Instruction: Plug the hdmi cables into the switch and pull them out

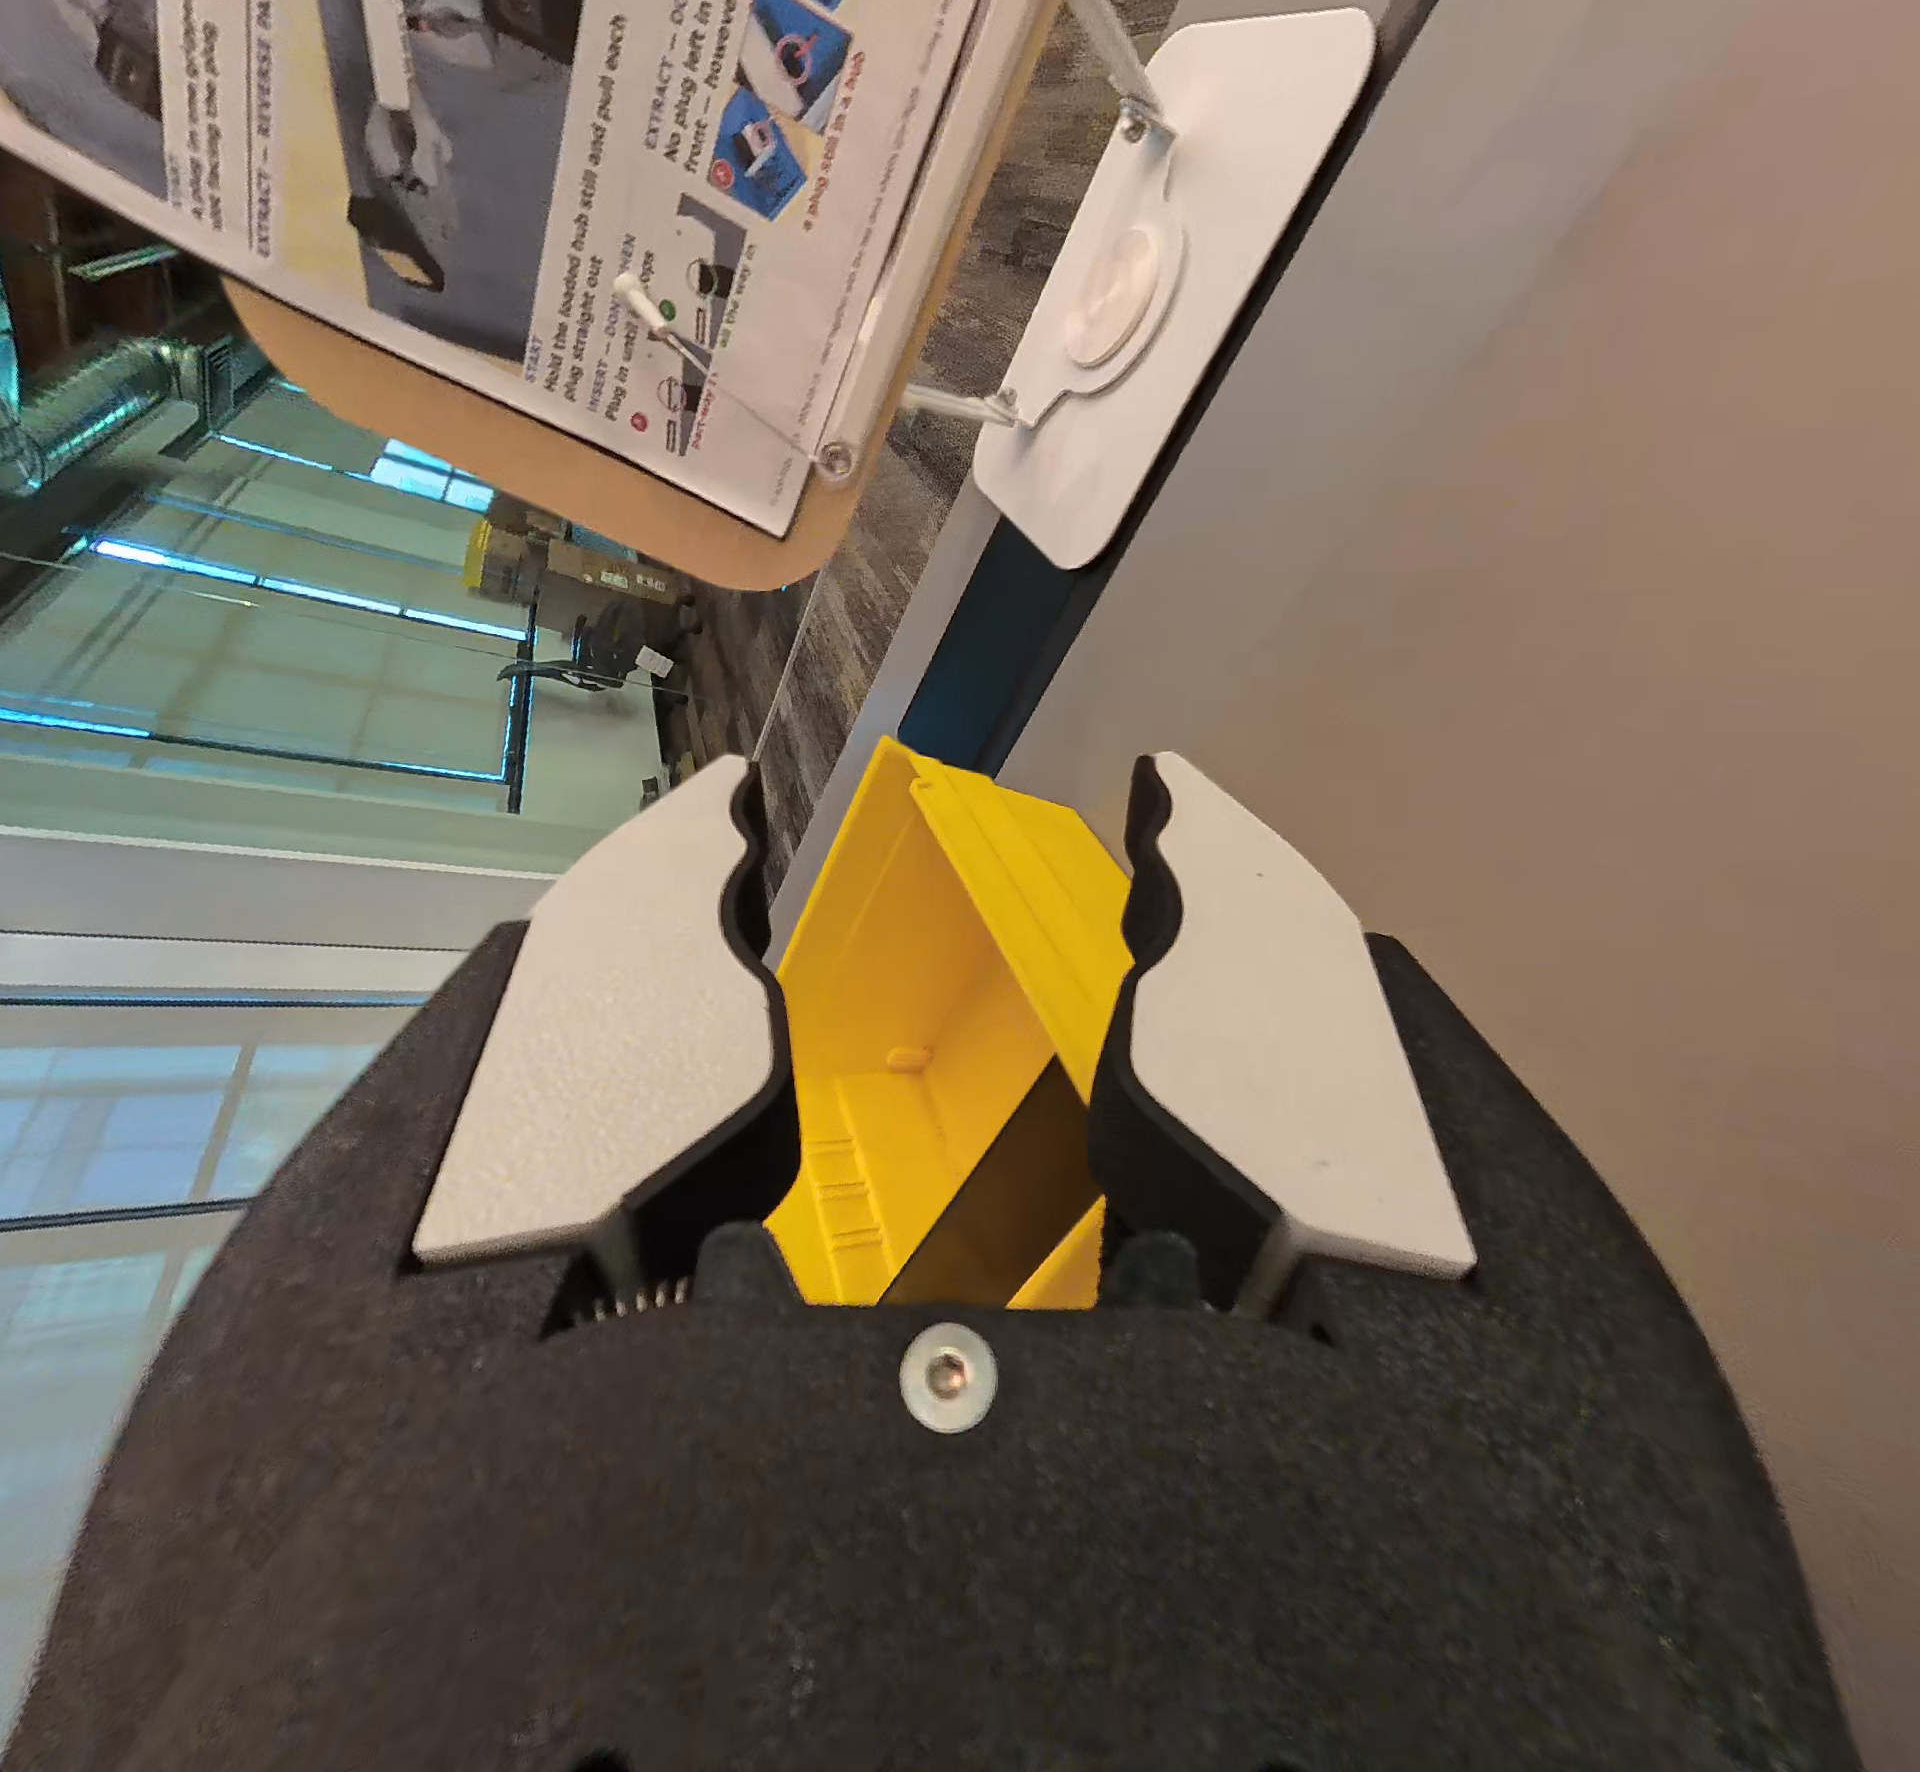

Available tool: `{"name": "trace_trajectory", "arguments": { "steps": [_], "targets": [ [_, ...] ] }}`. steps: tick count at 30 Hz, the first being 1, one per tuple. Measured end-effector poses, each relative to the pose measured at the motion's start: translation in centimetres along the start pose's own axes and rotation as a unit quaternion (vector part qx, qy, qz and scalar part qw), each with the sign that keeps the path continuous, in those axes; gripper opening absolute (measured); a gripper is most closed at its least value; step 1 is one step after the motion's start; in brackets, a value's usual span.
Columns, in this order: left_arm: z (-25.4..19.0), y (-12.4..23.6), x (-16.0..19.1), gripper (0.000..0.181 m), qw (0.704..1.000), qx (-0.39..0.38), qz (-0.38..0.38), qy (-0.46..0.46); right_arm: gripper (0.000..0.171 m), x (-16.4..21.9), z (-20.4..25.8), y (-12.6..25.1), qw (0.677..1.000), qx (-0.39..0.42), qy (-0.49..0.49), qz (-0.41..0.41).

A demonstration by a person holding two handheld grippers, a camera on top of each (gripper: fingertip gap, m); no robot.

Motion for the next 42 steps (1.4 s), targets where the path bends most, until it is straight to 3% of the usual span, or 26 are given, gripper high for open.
{"name": "trace_trajectory", "arguments": {
  "steps": [4,8,13,16,19,28,32,37,42],
  "targets": [
    [1.6,0.5,1.4,0.067,1.000,-0.006,0.007,0.024,0.048,1.3,0.7,4.2,0.988,-0.032,0.034,-0.149],
    [4.2,1.5,4.4,0.066,0.997,-0.007,0.027,0.075,0.036,3.1,-0.2,6.3,0.963,-0.005,0.053,-0.263],
    [7.4,3.2,11.5,0.068,0.966,0.055,0.075,0.240,0.039,2.7,-0.9,8.6,0.974,0.099,0.135,-0.150],
    [7.9,3.6,15.9,0.072,0.925,0.119,0.100,0.347,0.047,3.4,-1.2,8.7,0.983,0.109,0.140,-0.041],
    [8.2,3.2,19.3,0.071,0.898,0.122,0.129,0.402,0.051,4.6,-1.8,7.4,0.985,0.097,0.136,0.054],
    [5.8,0.3,23.3,0.074,0.844,0.215,0.213,0.442,0.047,6.4,-2.9,5.9,0.962,0.151,0.110,0.197],
    [5.0,-0.8,24.3,0.074,0.832,0.236,0.232,0.446,0.045,7.3,-3.3,5.4,0.953,0.146,0.049,0.262],
    [3.8,-1.4,25.6,0.071,0.813,0.261,0.268,0.447,0.019,9.1,-3.5,4.3,0.930,0.104,-0.007,0.354],
    [3.2,-2.0,26.5,0.066,0.802,0.267,0.292,0.448,0.014,9.4,-3.6,2.8,0.911,0.145,0.012,0.385]
  ]
}}
Point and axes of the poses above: each gripper's, where its closed fingertips meet, y back along the fingers, x out of its underside, z = x × y across the jaws, the point moved 10 cm from there along y, back along the fingers, and after that the axes turned 15 degrees about -y, right-handed, at the moved point
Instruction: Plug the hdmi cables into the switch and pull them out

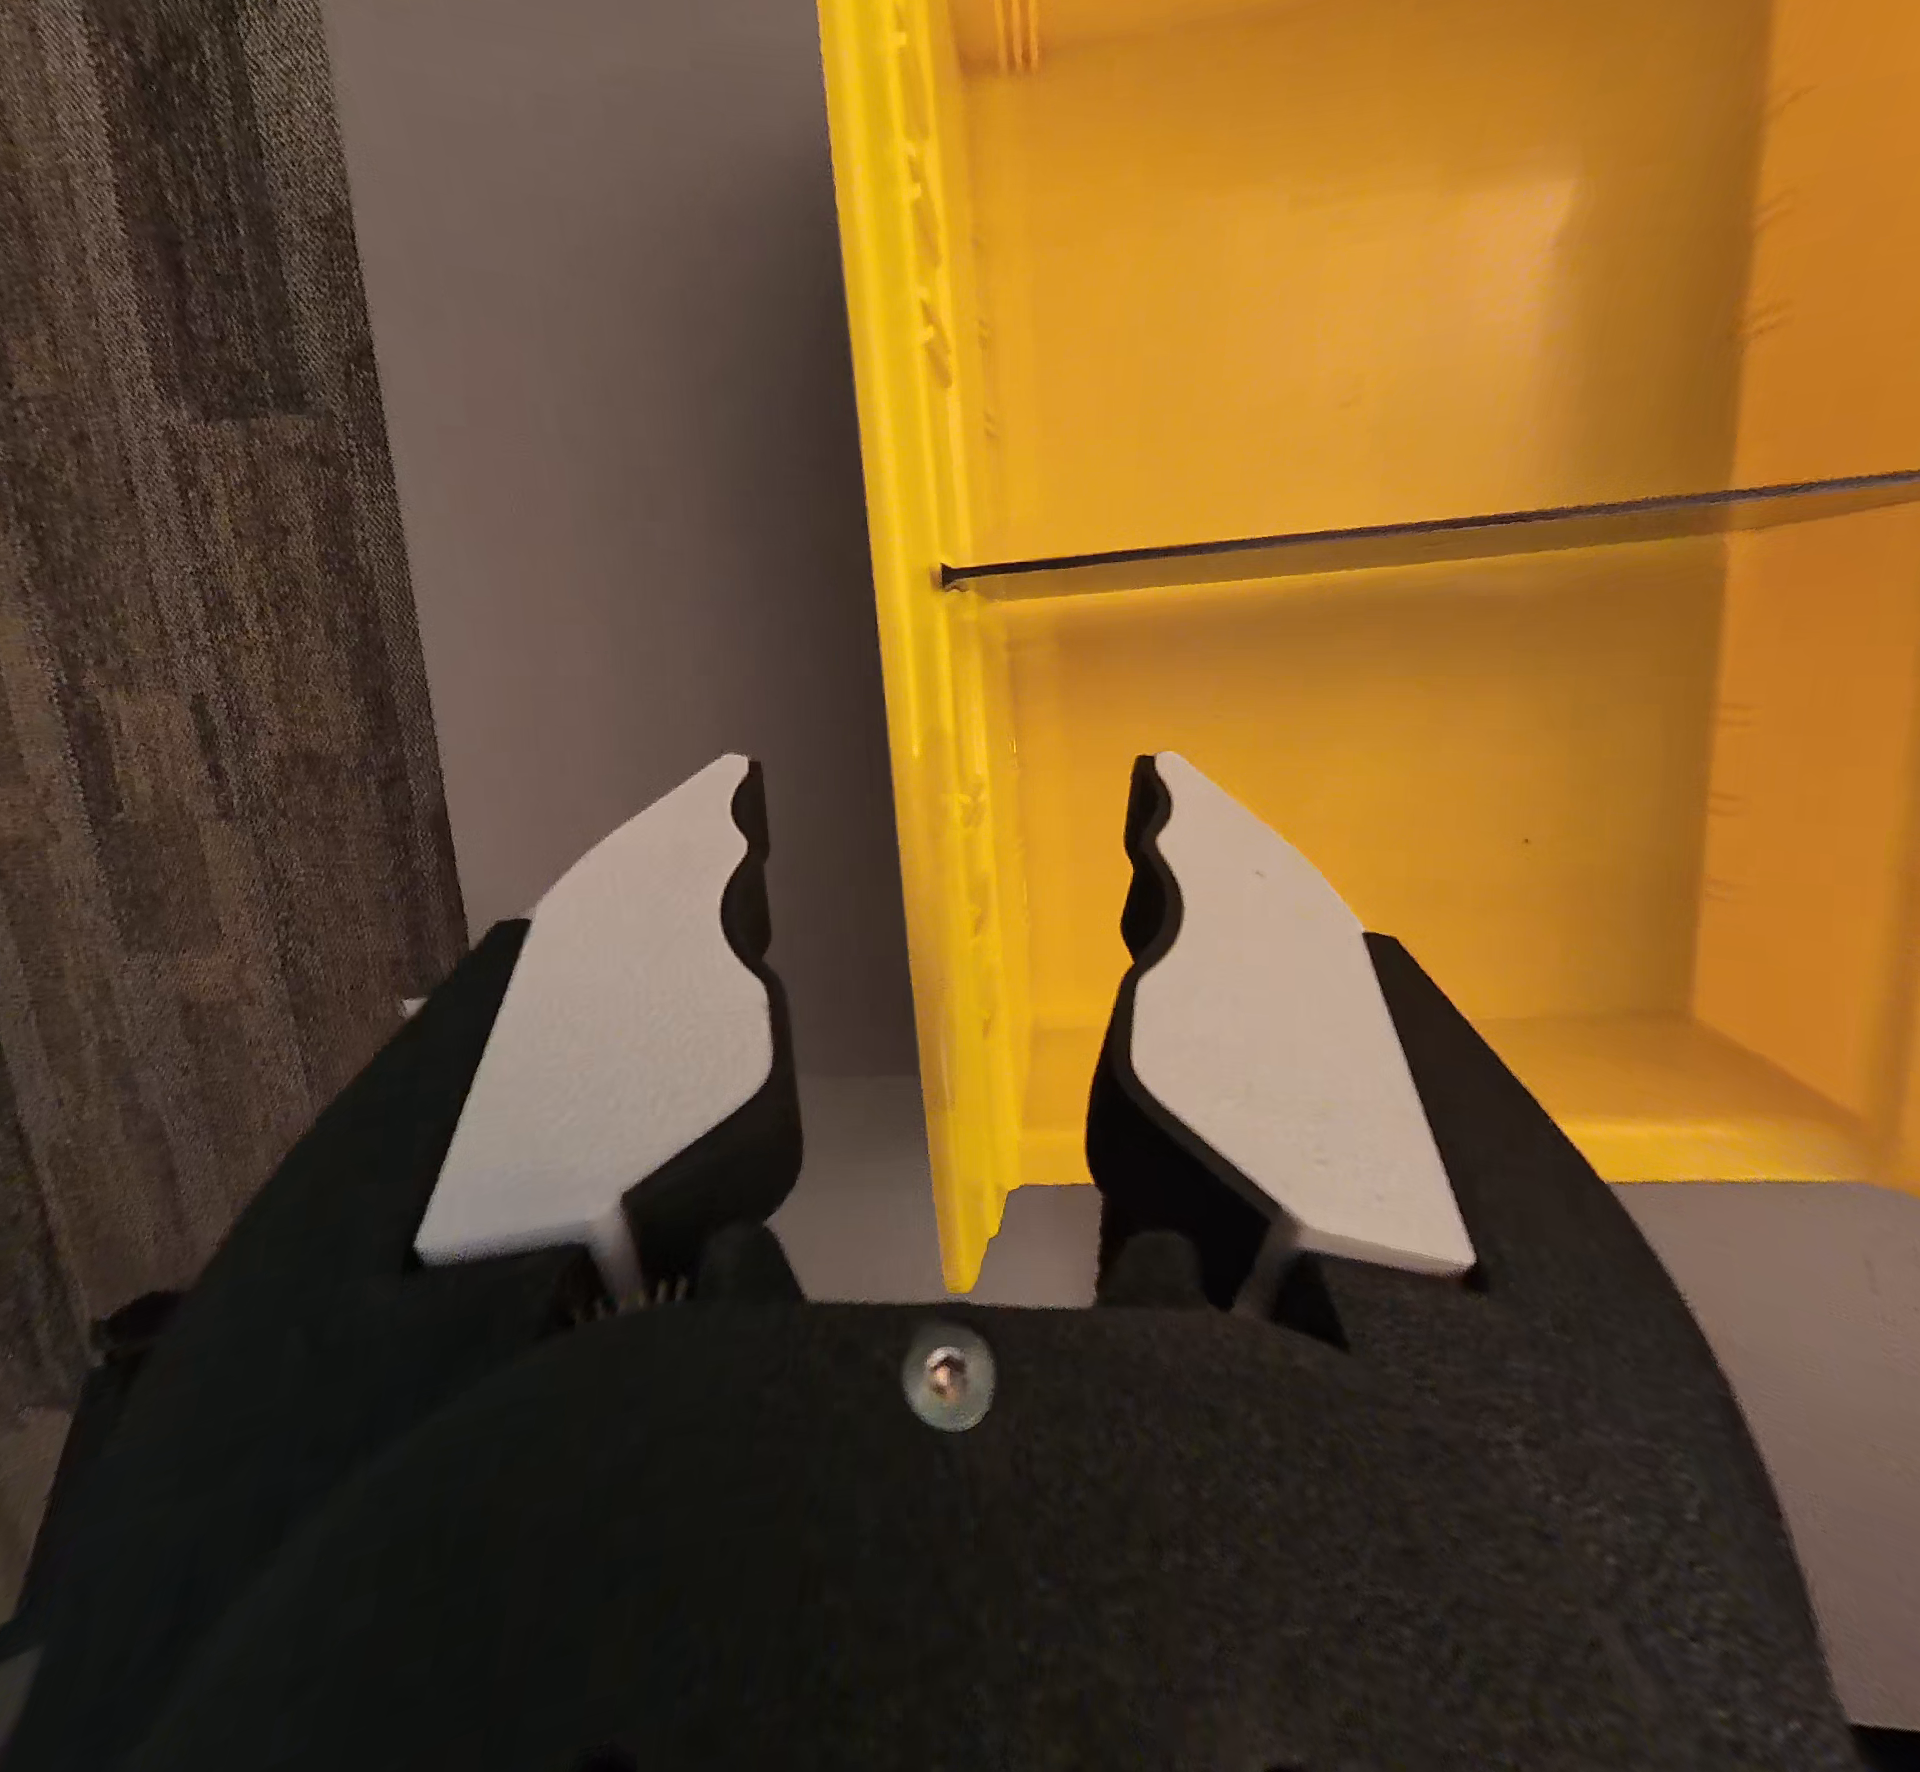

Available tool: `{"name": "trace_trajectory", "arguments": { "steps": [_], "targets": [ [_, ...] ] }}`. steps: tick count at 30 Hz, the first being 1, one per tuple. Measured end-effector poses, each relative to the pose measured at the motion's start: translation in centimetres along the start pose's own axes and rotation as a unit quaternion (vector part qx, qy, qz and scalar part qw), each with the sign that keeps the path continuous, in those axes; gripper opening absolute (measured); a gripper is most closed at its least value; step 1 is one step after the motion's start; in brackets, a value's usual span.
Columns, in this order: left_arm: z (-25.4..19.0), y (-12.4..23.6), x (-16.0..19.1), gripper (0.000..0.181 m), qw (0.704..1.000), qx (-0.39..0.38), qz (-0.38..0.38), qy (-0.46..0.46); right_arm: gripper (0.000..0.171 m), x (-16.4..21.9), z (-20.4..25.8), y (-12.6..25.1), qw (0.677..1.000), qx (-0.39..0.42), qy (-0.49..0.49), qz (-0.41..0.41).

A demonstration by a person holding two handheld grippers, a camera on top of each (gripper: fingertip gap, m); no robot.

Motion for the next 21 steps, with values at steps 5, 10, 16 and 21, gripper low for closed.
{"name": "trace_trajectory", "arguments": {
  "steps": [5,10,16,21],
  "targets": [
    [0.4,-1.6,0.6,0.061,0.999,0.016,0.044,-0.003,0.007,-0.4,0.0,-0.1,0.999,0.006,-0.032,0.009],
    [0.2,-3.2,0.9,0.035,0.996,0.051,0.072,-0.017,0.007,-0.4,0.5,-0.2,0.999,0.016,-0.028,0.009],
    [-0.8,-4.2,-0.2,0.023,0.992,0.005,0.109,-0.068,0.009,-1.3,3.2,-0.7,0.999,0.018,0.017,0.033],
    [-3.4,-4.2,-1.8,0.025,0.986,0.011,0.100,-0.133,0.008,-2.0,6.1,-1.4,0.998,0.024,0.038,0.047]
  ]
}}
Point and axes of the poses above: each gripper's, where its closed fingertips meet, y back along the fingers, x out of its underside, z = x × y across the jaws, the point moved 10 cm from there along y, back along the fingers, and after that the axes turned 15 degrees about -y, right-handed, at the moved point
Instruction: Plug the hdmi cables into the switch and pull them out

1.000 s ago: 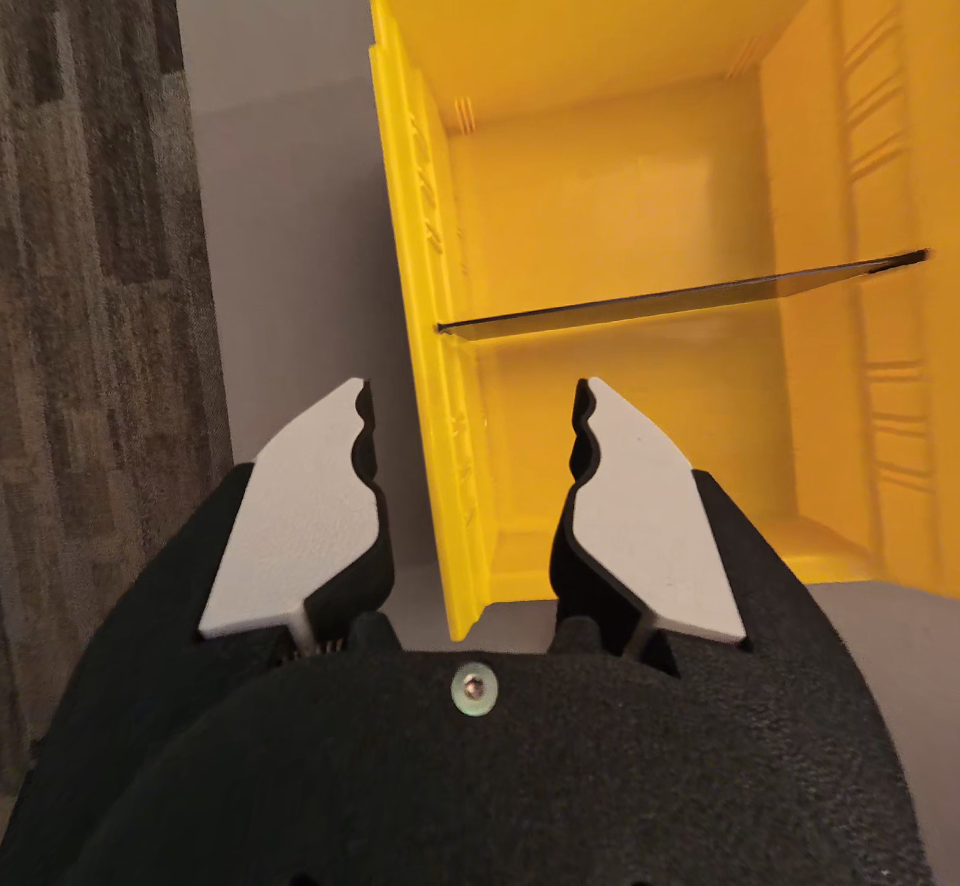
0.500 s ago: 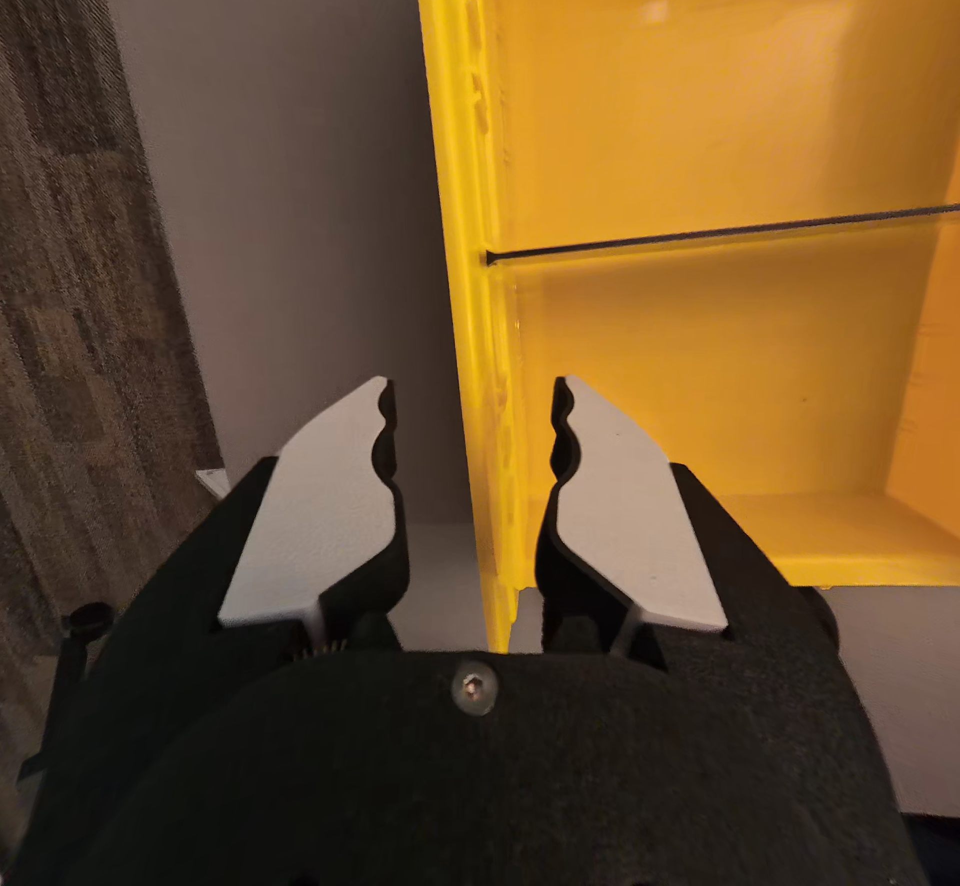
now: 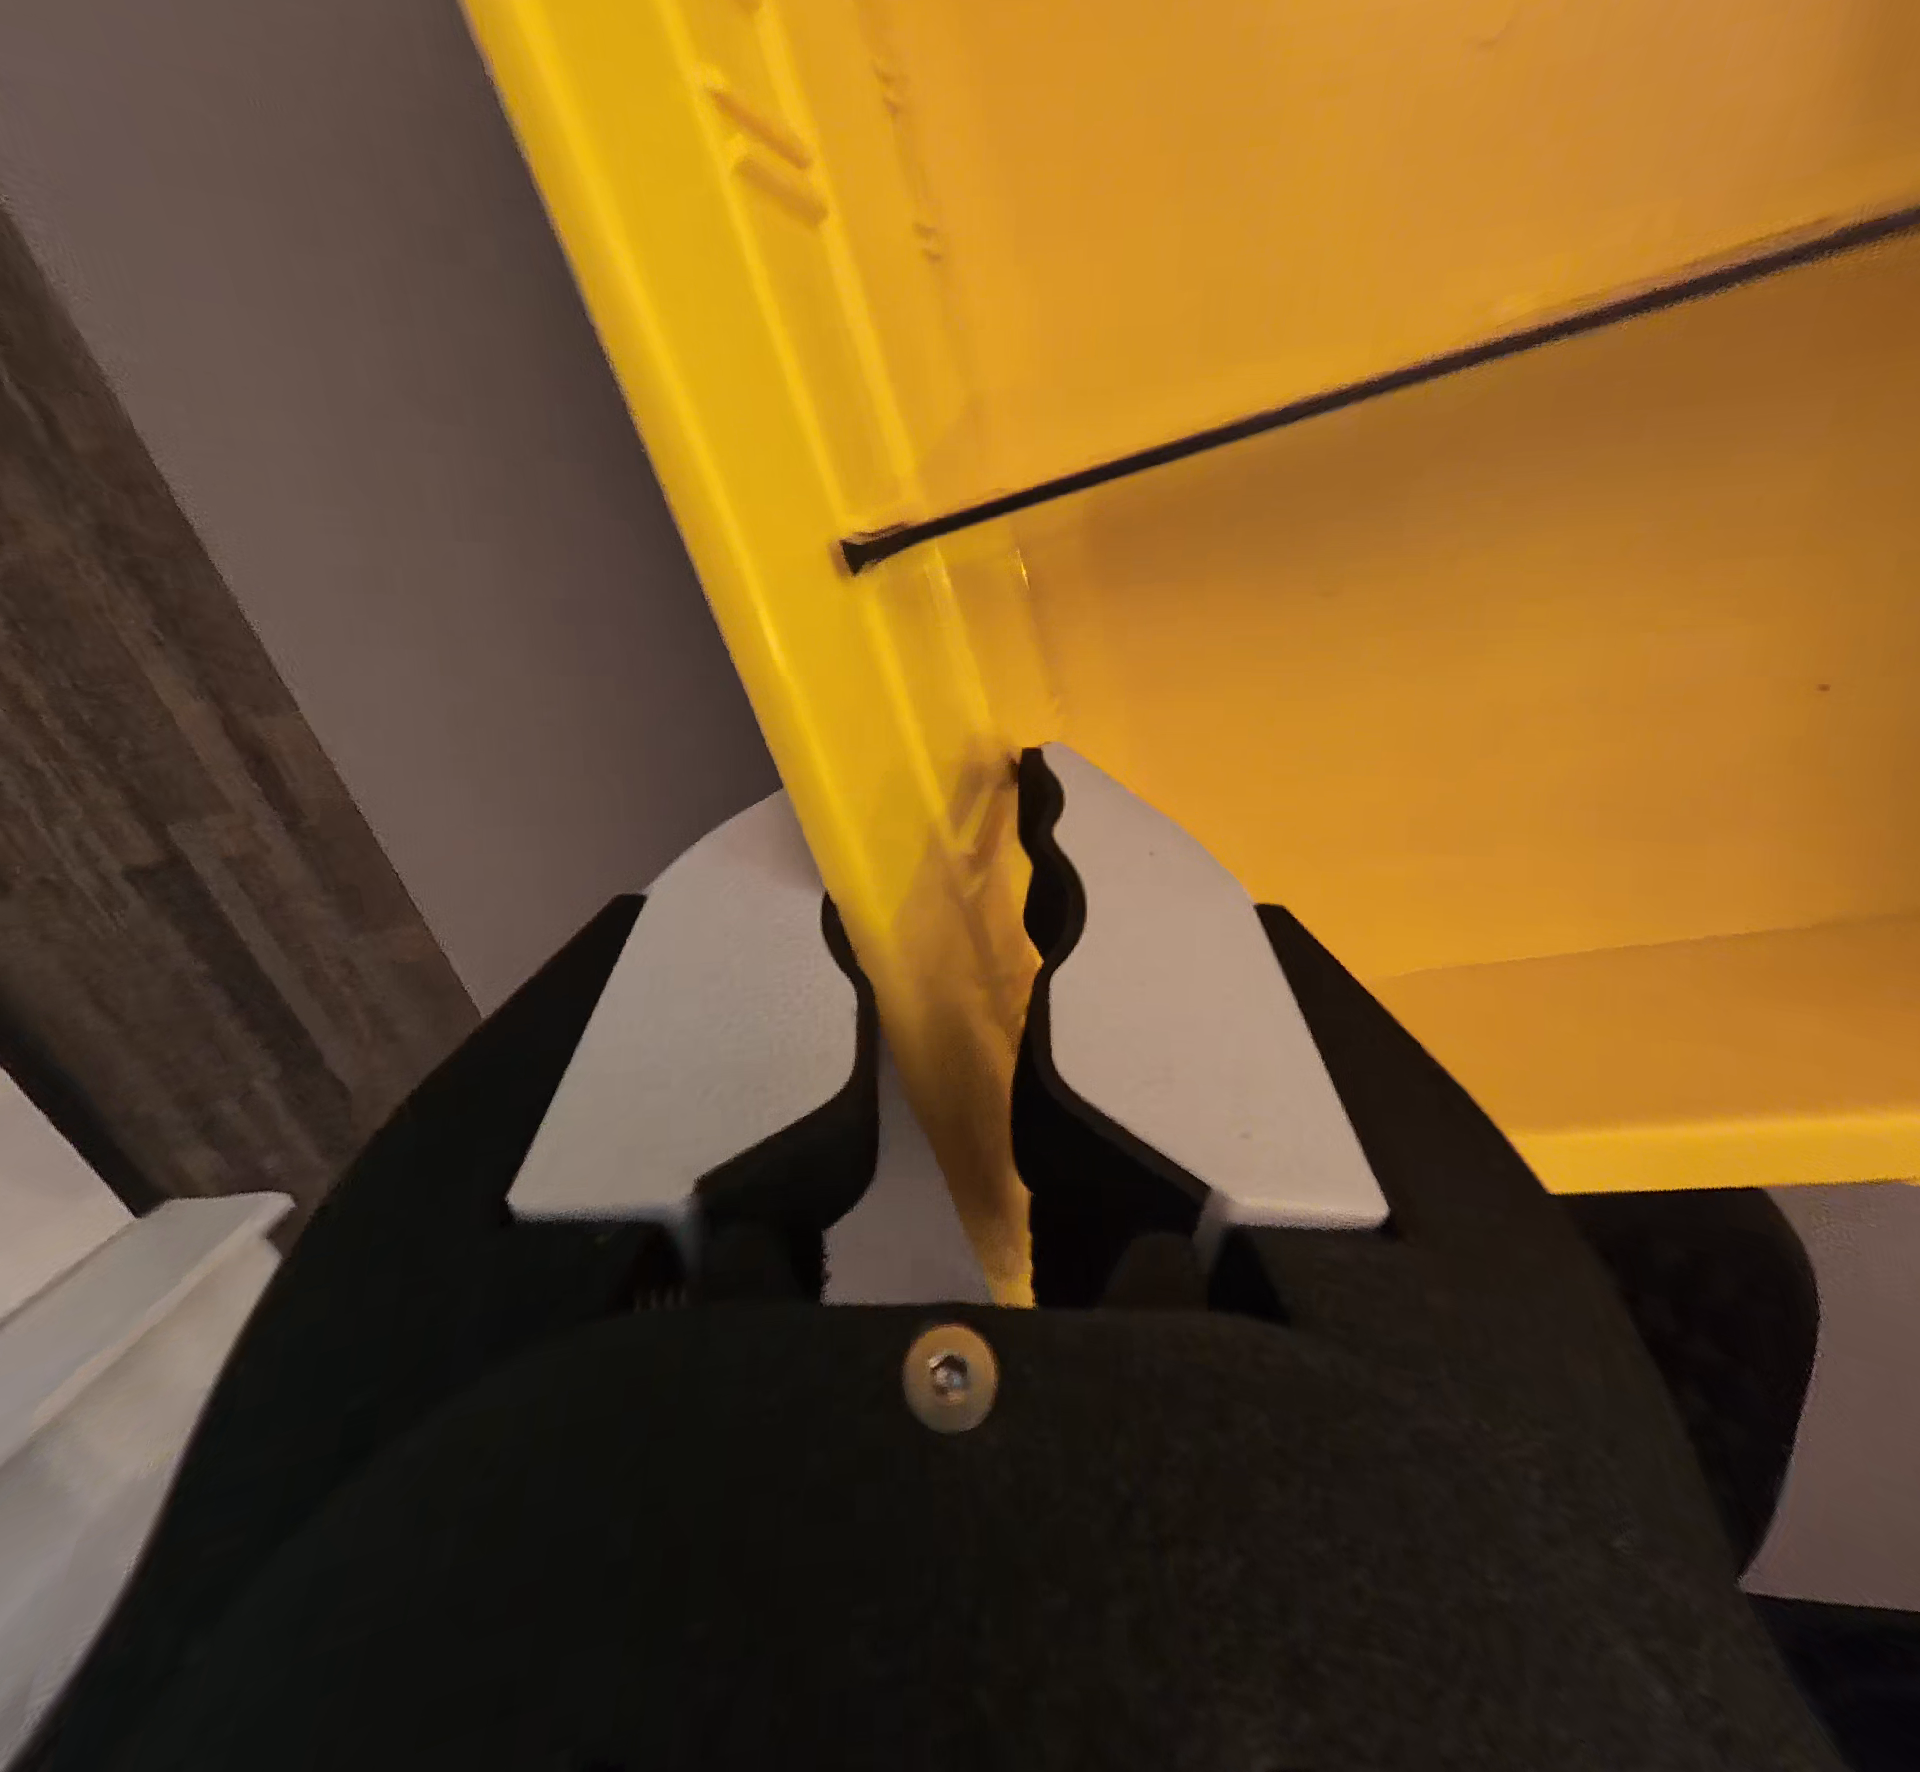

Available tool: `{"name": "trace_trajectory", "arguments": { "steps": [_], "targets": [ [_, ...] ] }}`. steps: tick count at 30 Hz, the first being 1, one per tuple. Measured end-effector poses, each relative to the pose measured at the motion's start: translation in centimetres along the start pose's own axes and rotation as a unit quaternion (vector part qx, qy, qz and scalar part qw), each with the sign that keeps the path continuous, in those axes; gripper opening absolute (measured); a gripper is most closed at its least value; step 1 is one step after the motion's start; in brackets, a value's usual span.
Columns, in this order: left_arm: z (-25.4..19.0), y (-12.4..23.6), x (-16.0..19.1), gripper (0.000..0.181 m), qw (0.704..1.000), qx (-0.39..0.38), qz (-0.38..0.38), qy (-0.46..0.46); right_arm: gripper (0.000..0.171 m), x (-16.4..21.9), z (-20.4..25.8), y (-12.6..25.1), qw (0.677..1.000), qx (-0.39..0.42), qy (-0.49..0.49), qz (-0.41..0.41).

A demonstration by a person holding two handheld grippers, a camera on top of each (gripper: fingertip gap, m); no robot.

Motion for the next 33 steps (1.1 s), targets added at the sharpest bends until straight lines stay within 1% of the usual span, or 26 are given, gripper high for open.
{"name": "trace_trajectory", "arguments": {
  "steps": [6,9,14,19,24,28,31,32,33],
  "targets": [
    [-5.4,0.8,-3.8,0.039,0.995,-0.029,0.035,-0.091,0.006,-0.7,3.1,-0.5,0.999,0.010,-0.049,0.012],
    [-8.0,1.3,-4.8,0.044,0.991,-0.035,0.051,-0.121,0.006,-1.0,4.6,-0.7,0.999,0.010,-0.044,0.014],
    [-10.8,2.1,-5.1,0.045,0.987,-0.017,0.062,-0.150,0.005,-1.3,6.8,-1.0,0.999,0.014,-0.048,0.015],
    [-12.6,2.6,-5.1,0.044,0.986,-0.008,0.073,-0.147,0.006,-1.2,8.8,-1.3,0.999,0.015,-0.044,0.013],
    [-13.9,3.1,-5.0,0.048,0.984,0.000,0.082,-0.158,0.009,-1.3,10.4,-1.6,1.000,0.021,-0.004,0.012],
    [-13.8,4.4,-5.0,0.047,0.985,-0.009,0.048,-0.164,0.011,-1.5,10.5,-1.5,1.000,0.016,0.016,0.016],
    [-13.4,6.7,-4.6,0.044,0.987,-0.018,-0.014,-0.161,0.011,-1.4,10.5,-0.3,1.000,0.001,0.027,-0.011],
    [-13.2,7.7,-4.4,0.044,0.986,-0.027,-0.039,-0.158,0.015,-1.2,10.4,0.4,0.999,0.001,0.028,-0.021],
    [-12.9,8.7,-4.1,0.044,0.985,-0.036,-0.066,-0.154,0.014,-0.9,10.3,1.1,0.999,0.001,0.028,-0.031]
  ]
}}
Point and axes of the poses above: each gripper's, where its closed fingertips meet, y back along the fingers, x out of its underside, z = x × y across the jaws, the point moved 10 cm from there along y, back along the fingers, and after that the axes turned 15 degrees about -y, right-handed, at the moved point
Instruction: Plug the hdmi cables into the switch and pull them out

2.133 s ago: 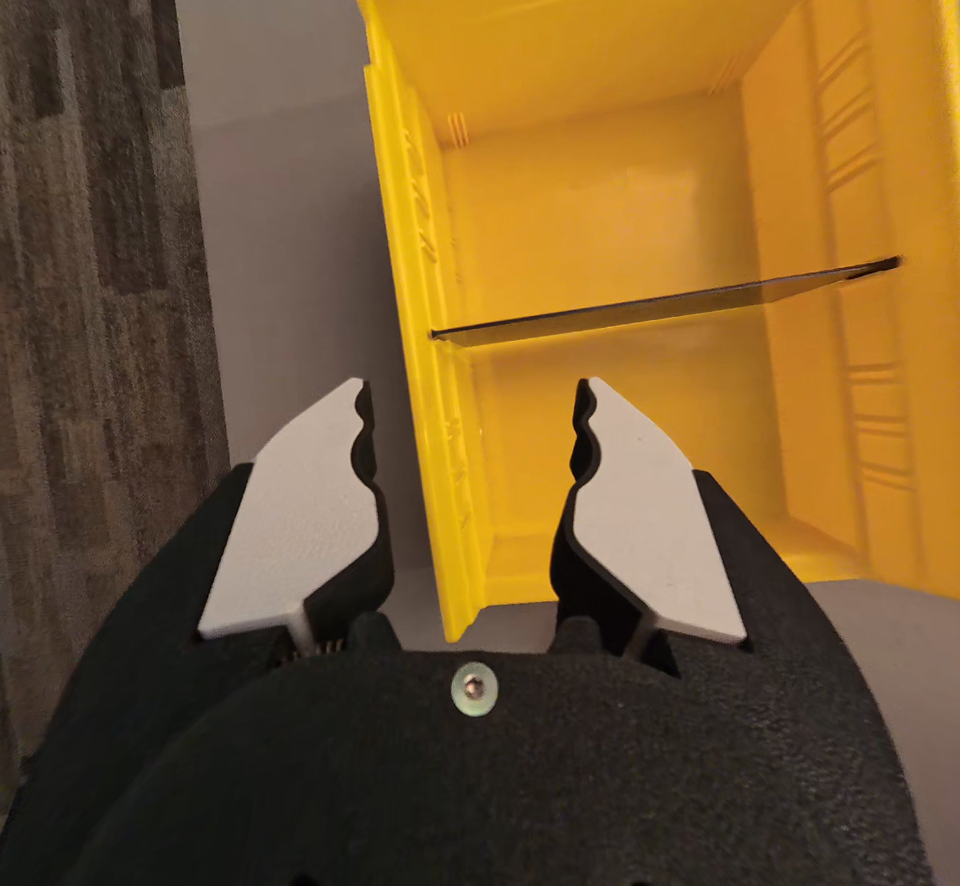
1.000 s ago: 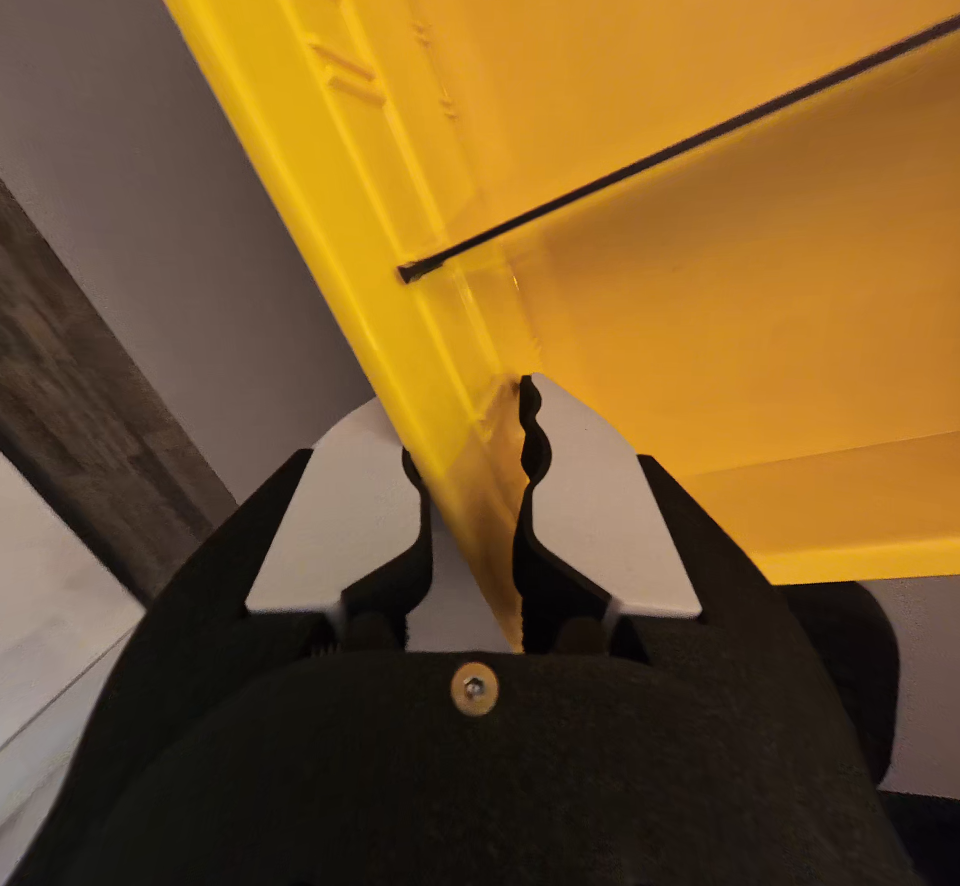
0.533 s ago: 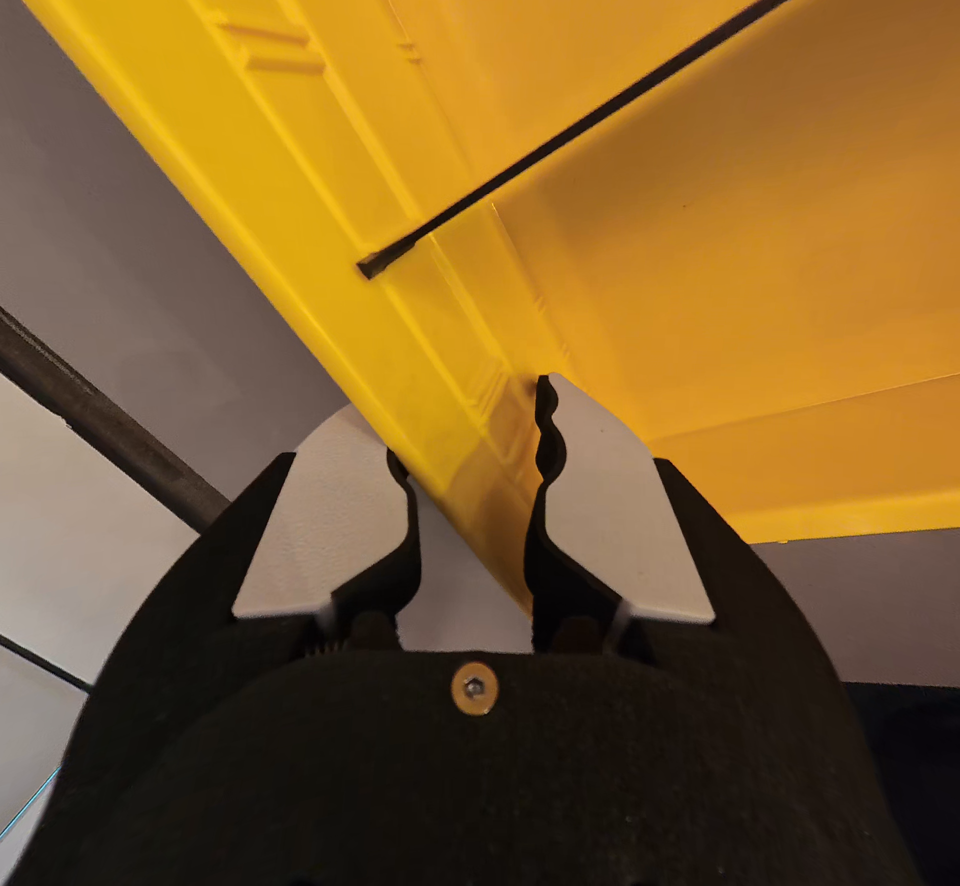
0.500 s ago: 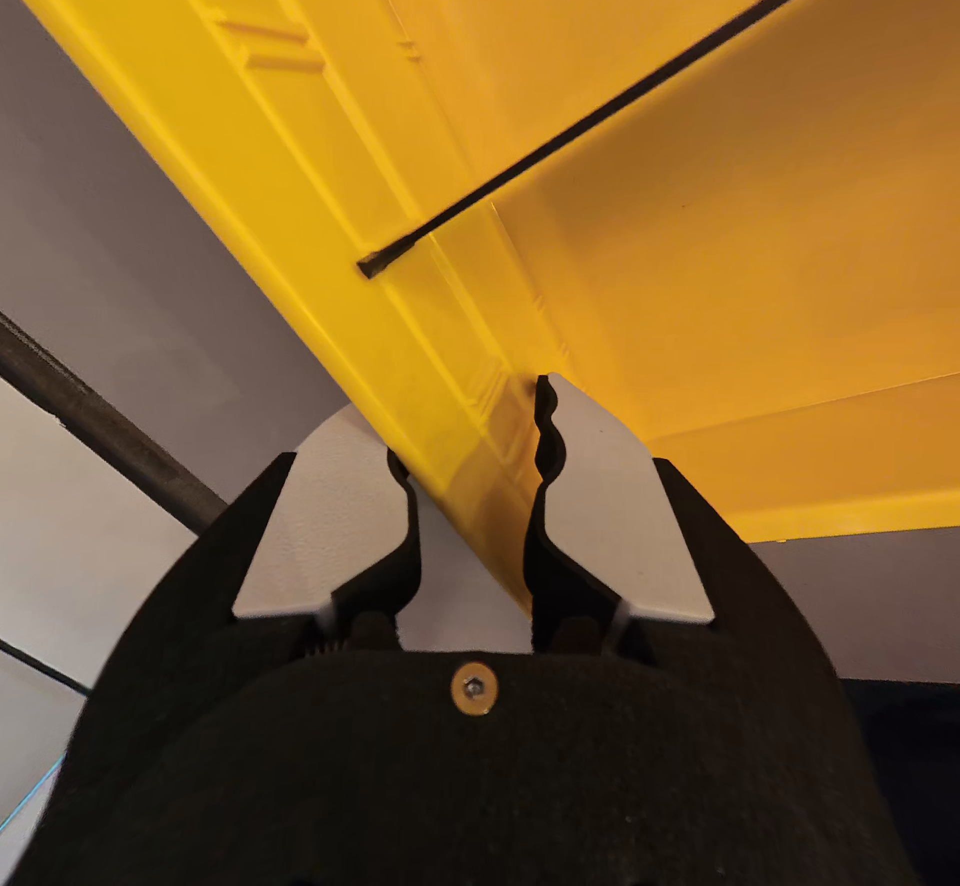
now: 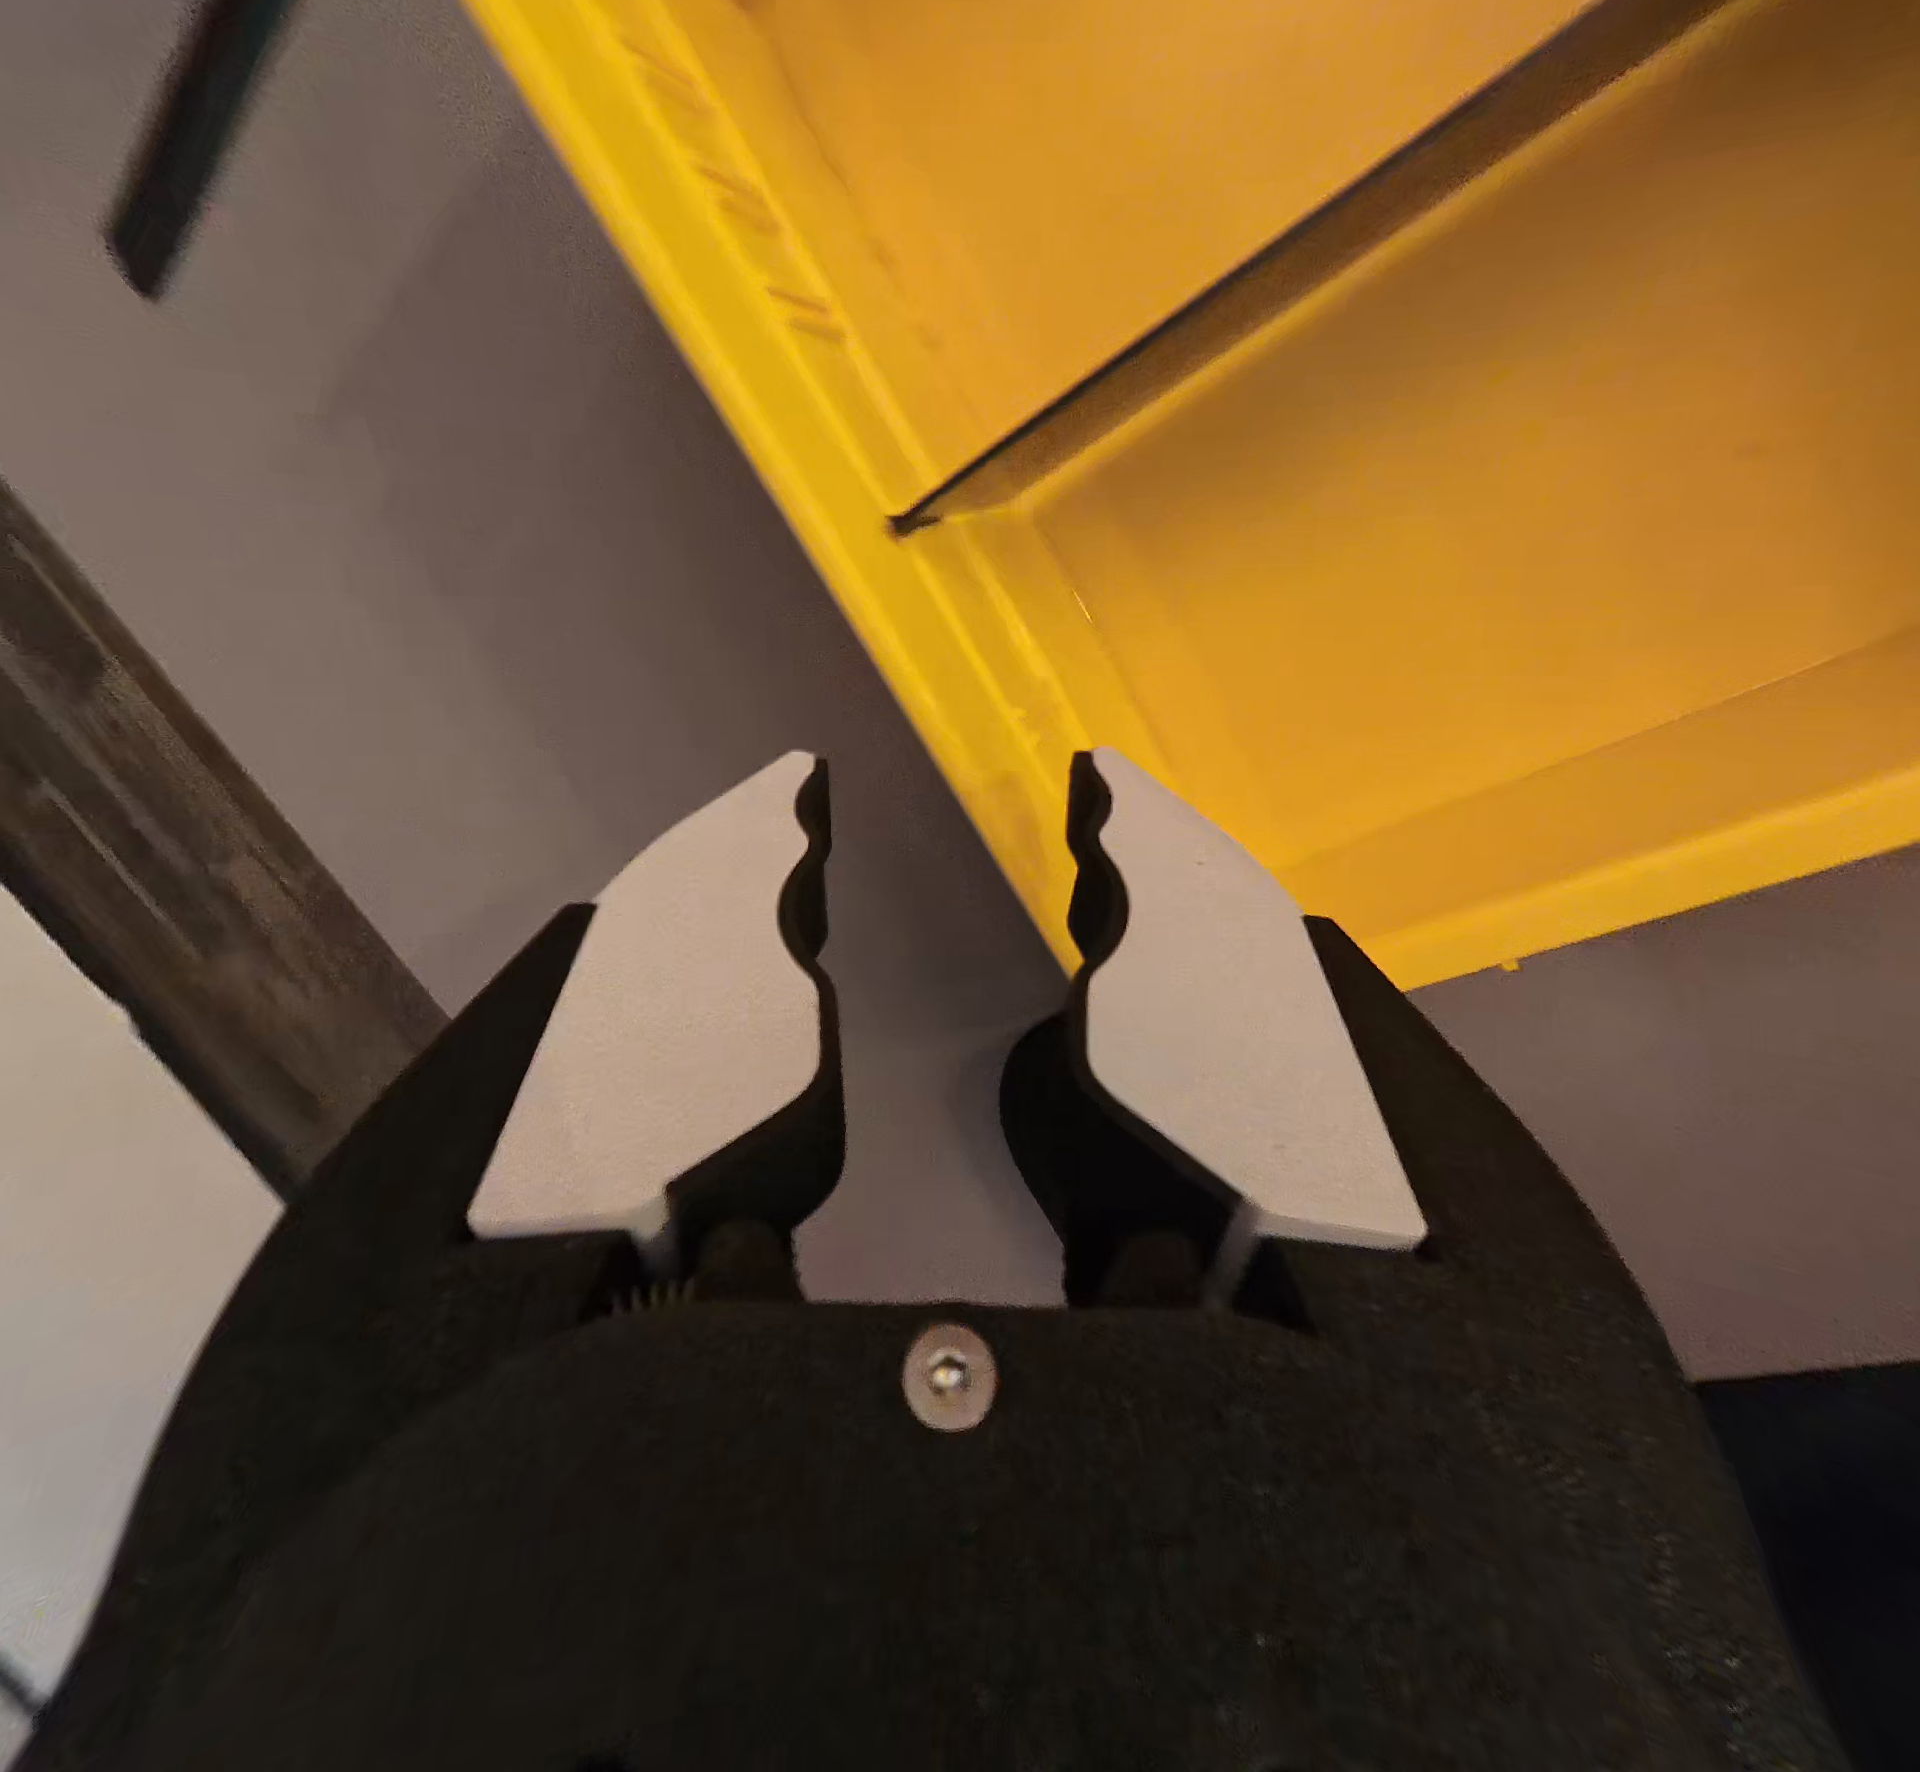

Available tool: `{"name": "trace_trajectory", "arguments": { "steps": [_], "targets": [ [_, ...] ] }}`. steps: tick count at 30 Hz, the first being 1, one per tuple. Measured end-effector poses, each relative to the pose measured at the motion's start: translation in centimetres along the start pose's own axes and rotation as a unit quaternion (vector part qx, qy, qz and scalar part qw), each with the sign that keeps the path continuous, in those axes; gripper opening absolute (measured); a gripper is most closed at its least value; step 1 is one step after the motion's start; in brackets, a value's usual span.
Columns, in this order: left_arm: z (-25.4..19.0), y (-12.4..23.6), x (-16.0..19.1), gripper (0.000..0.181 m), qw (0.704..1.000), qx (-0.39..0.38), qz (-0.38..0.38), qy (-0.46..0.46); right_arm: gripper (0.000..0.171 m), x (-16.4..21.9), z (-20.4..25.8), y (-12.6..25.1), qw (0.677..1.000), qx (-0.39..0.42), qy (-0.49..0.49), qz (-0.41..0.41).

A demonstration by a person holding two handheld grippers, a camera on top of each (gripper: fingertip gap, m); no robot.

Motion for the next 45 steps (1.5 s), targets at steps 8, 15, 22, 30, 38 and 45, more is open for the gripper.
{"name": "trace_trajectory", "arguments": {
  "steps": [8,15,22,30,38,45],
  "targets": [
    [2.0,7.0,2.3,0.041,0.973,-0.112,-0.199,0.048,0.015,4.0,7.2,8.1,0.963,-0.077,0.106,-0.235],
    [1.5,9.5,2.6,0.039,0.945,-0.145,-0.293,0.025,0.021,2.5,19.2,3.5,0.881,-0.305,0.232,-0.277],
    [1.8,8.7,3.2,0.039,0.953,-0.109,-0.282,0.014,0.014,-3.1,21.6,0.6,0.968,-0.123,0.164,-0.147],
    [1.4,9.2,3.4,0.039,0.950,-0.091,-0.300,-0.001,0.002,-5.1,23.1,-0.2,0.990,-0.045,0.124,-0.055],
    [0.6,9.8,3.3,0.039,0.945,-0.085,-0.315,-0.020,0.016,-5.7,23.4,-0.8,0.994,0.029,0.103,-0.023],
    [0.7,9.8,3.4,0.039,0.945,-0.082,-0.317,-0.019,0.010,-7.6,24.6,-2.0,0.999,-0.021,0.042,-0.019]
  ]
}}
Point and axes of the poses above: each gripper's, where its closed fingertips meet, y back along the fingers, x out of its underside, z = x × y across the jaws, the point moved 10 cm from there along y, back along the fingers, and after that the axes turned 15 degrees about -y, right-handed, at the moved point
